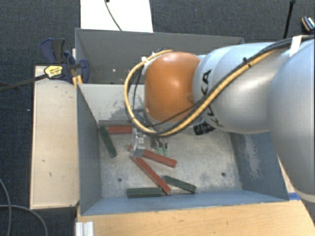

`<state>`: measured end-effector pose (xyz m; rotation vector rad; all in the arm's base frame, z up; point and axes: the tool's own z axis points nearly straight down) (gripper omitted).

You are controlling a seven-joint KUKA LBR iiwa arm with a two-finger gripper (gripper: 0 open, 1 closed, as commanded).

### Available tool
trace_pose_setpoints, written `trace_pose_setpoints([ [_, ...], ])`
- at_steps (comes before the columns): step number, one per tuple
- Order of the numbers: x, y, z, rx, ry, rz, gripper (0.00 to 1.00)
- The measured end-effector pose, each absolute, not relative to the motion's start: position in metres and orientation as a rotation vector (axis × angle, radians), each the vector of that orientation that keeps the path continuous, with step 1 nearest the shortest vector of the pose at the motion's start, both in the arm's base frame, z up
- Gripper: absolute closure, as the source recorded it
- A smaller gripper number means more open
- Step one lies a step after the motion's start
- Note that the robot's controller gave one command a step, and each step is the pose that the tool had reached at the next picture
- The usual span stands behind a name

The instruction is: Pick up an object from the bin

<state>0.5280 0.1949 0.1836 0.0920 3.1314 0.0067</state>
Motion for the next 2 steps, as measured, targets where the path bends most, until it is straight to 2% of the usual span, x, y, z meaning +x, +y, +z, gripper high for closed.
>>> trace_pose_setpoints([
  [1, 0.5487, 0.2166, 0.2141, -0.017, 3.134, 0.005, 1.0],
  [2, 0.5476, 0.2156, 0.2123, -0.009, 3.139, 0.003, 0.0],
])
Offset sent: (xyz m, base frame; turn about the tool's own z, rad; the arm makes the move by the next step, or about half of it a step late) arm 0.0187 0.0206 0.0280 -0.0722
